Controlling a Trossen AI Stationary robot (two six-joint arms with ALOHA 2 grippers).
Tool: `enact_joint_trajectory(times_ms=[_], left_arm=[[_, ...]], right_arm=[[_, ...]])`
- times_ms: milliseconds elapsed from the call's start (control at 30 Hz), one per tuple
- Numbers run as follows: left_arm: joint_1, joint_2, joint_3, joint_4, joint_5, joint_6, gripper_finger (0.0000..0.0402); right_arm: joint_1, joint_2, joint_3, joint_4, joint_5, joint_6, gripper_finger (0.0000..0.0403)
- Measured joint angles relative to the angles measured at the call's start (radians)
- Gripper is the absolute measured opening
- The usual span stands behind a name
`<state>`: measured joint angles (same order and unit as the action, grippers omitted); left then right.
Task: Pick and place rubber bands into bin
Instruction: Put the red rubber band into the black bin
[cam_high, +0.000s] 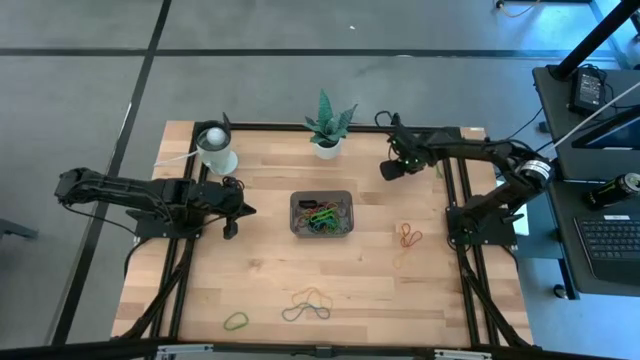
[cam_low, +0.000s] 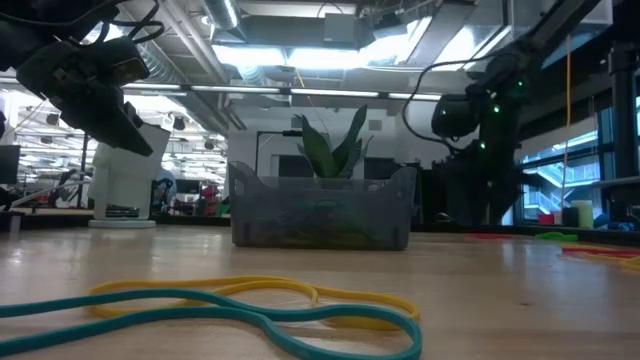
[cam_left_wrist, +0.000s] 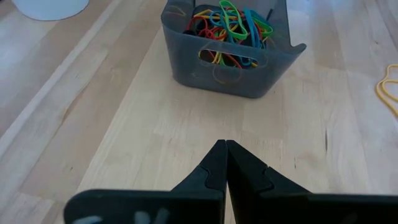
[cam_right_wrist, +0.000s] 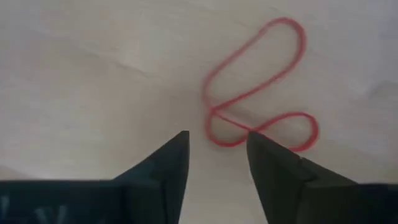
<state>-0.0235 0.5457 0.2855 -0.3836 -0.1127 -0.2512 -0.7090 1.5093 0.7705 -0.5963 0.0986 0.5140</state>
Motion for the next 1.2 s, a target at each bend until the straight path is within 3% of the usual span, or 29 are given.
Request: enact_joint_trajectory(times_ms=[167, 367, 500, 667, 767, 933, 1200], left_arm=[[0.000, 0.000, 0.000, 0.000, 0.002, -0.001, 0.0002], [0.000, 0.000, 0.000, 0.000, 0.003, -0.017, 0.0002], [0.000, 0.000, 0.000, 0.000, 0.003, -0.019, 0.0002], [0.000, 0.000, 0.000, 0.000, 0.003, -0.019, 0.0002], [0.000, 0.000, 0.000, 0.000, 0.003, -0.018, 0.0002], [0.000, 0.000, 0.000, 0.000, 0.002, -0.016, 0.0002], [0.000, 0.000, 0.000, -0.001, -0.001, -0.016, 0.0002]], right_arm=[[0.000, 0.012, -0.049, 0.057, 0.051, -0.002, 0.0177], [0.000, 0.048, -0.096, 0.121, 0.064, 0.005, 0.0154], [0.000, 0.051, -0.101, 0.130, 0.067, 0.001, 0.0112], [-0.002, 0.054, -0.089, 0.116, 0.054, 0.001, 0.0022], [-0.002, 0.040, -0.083, 0.095, 0.044, 0.005, 0.0009], [0.013, -0.065, -0.061, -0.038, -0.053, 0.001, 0.0003], [0.125, -0.337, 0.033, -0.251, -0.025, 0.058, 0.0001]])
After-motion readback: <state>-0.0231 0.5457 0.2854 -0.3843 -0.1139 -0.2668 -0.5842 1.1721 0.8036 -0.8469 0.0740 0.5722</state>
